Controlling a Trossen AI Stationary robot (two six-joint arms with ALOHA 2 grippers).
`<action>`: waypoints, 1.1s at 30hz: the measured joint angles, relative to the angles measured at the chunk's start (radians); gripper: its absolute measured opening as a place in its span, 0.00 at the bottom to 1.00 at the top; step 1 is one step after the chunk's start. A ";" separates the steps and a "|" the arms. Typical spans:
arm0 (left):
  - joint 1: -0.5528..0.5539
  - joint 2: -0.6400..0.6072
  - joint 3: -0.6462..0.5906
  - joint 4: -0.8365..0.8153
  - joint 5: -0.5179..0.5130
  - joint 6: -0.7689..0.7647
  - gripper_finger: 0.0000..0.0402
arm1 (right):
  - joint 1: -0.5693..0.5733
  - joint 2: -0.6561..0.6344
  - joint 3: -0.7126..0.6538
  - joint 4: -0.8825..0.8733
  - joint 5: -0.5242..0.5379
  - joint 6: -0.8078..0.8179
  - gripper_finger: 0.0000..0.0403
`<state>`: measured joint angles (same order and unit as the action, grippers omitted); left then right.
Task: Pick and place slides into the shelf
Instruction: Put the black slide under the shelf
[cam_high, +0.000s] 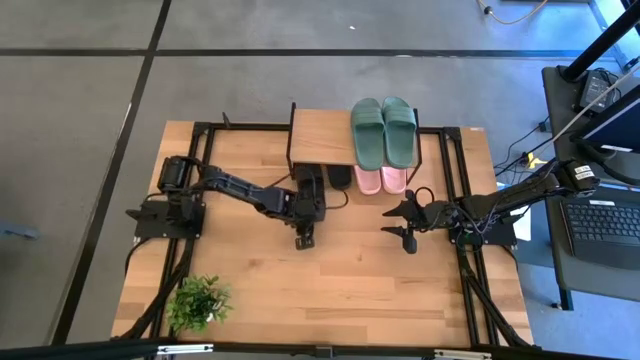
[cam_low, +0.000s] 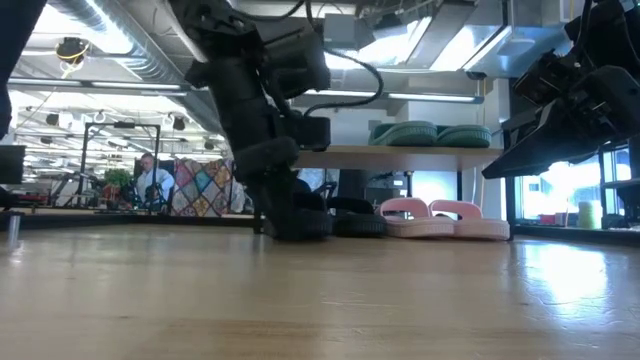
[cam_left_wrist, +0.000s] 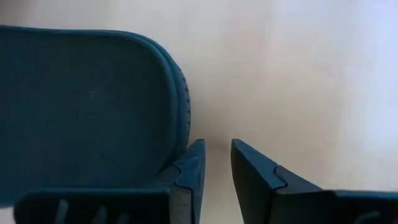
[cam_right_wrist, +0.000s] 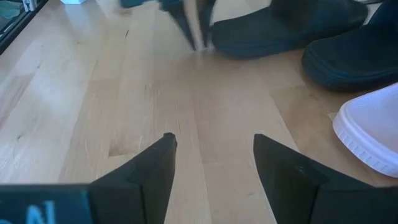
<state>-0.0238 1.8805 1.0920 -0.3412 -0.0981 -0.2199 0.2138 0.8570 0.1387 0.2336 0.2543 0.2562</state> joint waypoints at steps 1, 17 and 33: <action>0.013 0.000 0.000 -0.001 -0.006 0.012 0.18 | 0.000 0.000 0.000 -0.001 0.000 0.000 0.53; 0.176 0.000 0.000 -0.003 -0.044 0.074 0.18 | 0.000 0.000 0.000 -0.016 0.000 -0.002 0.53; 0.221 0.000 -0.001 0.011 -0.056 0.066 0.18 | 0.000 0.000 0.000 -0.016 0.000 0.002 0.53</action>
<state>0.1976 1.8801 1.0912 -0.3299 -0.1539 -0.1543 0.2138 0.8570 0.1387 0.2176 0.2543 0.2581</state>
